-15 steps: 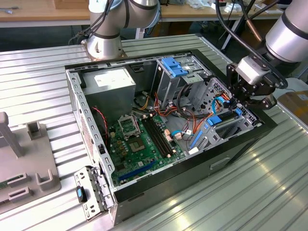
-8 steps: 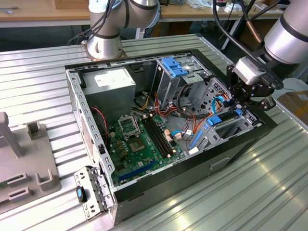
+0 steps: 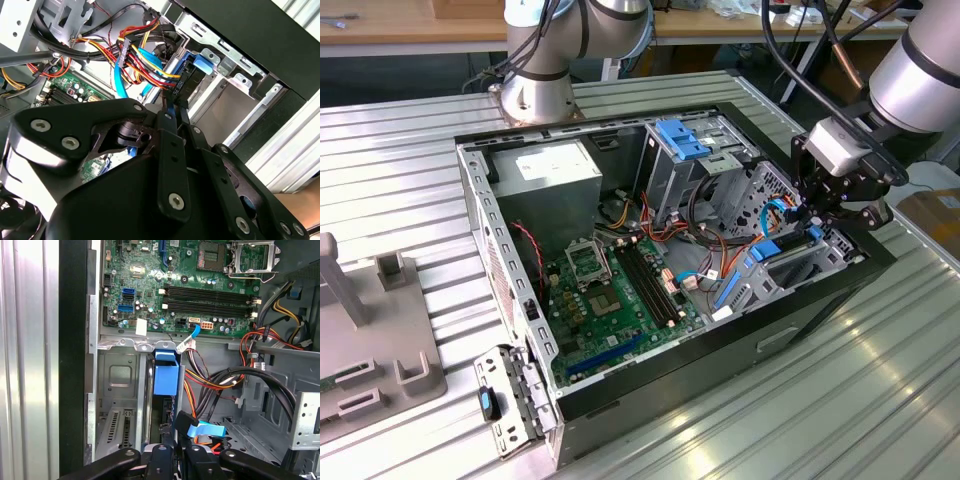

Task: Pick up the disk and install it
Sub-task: 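Insert the first disk wire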

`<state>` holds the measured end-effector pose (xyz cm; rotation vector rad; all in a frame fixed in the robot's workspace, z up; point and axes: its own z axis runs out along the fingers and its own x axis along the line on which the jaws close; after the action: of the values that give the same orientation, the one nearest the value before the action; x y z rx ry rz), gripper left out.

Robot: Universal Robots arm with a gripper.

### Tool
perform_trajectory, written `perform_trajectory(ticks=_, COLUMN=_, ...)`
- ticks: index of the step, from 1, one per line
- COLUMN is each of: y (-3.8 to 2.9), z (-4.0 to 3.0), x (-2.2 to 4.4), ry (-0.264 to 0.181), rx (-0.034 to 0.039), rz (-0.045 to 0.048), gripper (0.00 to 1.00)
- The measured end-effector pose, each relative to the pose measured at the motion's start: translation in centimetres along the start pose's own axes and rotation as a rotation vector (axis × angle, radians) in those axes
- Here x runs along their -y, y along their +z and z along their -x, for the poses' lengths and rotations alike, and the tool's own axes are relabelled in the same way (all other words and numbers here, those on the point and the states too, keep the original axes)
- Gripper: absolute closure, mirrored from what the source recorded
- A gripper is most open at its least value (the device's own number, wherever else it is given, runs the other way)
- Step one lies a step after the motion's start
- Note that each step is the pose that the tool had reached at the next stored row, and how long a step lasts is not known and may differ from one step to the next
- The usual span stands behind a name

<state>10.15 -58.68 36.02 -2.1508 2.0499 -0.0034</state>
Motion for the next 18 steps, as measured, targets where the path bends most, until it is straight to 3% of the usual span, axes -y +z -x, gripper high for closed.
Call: perform_trajectory(ticks=18, y=0.97, z=-0.16, x=-0.18, ry=0.004, rx=-0.0004, rz=-0.0005, gripper=0.84)
